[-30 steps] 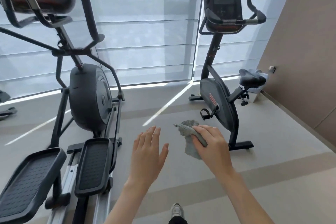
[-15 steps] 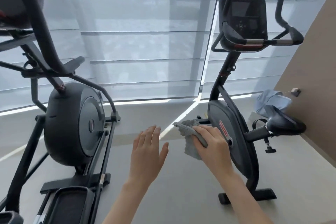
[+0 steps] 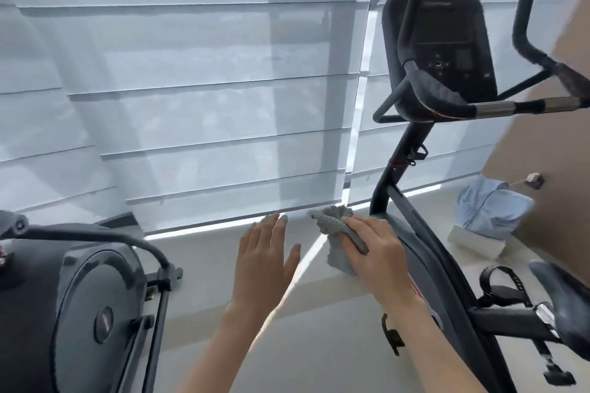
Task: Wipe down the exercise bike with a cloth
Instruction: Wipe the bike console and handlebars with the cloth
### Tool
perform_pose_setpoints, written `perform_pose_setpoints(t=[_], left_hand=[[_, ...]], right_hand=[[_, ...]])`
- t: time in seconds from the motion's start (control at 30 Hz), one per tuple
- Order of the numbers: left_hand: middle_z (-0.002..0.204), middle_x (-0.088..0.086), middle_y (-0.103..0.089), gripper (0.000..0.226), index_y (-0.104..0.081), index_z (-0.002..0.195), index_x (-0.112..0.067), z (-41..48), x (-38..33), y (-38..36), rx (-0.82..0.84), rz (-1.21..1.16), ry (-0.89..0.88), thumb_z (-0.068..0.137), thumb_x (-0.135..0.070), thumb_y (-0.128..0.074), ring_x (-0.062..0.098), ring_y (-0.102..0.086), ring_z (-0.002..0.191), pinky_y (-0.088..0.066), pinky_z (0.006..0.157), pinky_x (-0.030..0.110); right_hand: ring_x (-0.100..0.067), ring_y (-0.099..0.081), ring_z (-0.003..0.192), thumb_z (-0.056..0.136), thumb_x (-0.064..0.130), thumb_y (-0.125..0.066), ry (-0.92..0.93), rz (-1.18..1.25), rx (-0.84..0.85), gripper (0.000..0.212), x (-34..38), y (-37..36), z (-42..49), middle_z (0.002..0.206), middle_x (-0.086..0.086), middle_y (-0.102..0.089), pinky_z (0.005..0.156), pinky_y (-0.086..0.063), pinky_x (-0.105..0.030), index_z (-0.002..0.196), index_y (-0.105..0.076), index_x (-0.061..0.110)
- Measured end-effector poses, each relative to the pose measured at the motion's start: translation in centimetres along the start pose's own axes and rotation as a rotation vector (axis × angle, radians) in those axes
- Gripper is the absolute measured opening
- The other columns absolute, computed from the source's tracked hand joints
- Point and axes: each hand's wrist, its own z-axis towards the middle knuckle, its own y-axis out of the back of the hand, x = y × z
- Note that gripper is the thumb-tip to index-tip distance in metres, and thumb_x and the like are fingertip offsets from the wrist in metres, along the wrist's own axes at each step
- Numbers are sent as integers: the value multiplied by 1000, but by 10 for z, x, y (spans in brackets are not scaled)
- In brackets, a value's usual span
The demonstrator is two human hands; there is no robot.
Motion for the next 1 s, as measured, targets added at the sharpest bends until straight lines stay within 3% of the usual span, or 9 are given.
perform_pose_setpoints(t=[0.2, 0.37, 0.5, 0.87, 1.0], left_hand=[[123, 16, -61, 52, -60, 122, 1, 105, 45, -71, -1, -39, -25, 91, -36, -40, 31, -60, 112, -46, 99, 47], [125, 13, -60, 50, -59, 123, -1, 192, 82, -145, -19, -49, -37, 92, -36, -42, 29, -57, 115, -39, 103, 42], [126, 13, -60, 50, -59, 123, -1, 275, 106, -203, -25, -56, -35, 92, -36, -41, 30, -58, 115, -44, 101, 43], [129, 11, -58, 50, -56, 127, -4, 469, 153, -321, -12, -65, -55, 93, -37, -40, 26, -52, 119, -35, 105, 38], [129, 11, -57, 49, -56, 127, -4, 521, 166, -366, 20, -108, -107, 94, -37, -41, 26, -53, 119, -38, 104, 39]], right_hand=[[-25, -62, 92, 80, 20, -71, -22, -27, 15, 24, -61, -73, 88, 99, -3, -70, 81, -53, -41, 101, -71, 9], [-24, -61, 89, 74, 9, -78, -9, -71, -6, 26, -123, -144, 162, 97, -4, -69, 80, -53, -39, 100, -72, 8], [-21, -60, 89, 75, 11, -77, 1, -66, -20, 27, -175, -201, 237, 98, -2, -69, 81, -52, -36, 101, -71, 10], [-24, -63, 88, 74, 8, -78, -2, -100, -24, 28, -276, -301, 405, 98, -5, -70, 80, -54, -36, 100, -72, 7], [-25, -63, 87, 73, 9, -79, -33, -159, -34, 29, -308, -326, 440, 97, -6, -70, 78, -55, -36, 101, -72, 6]])
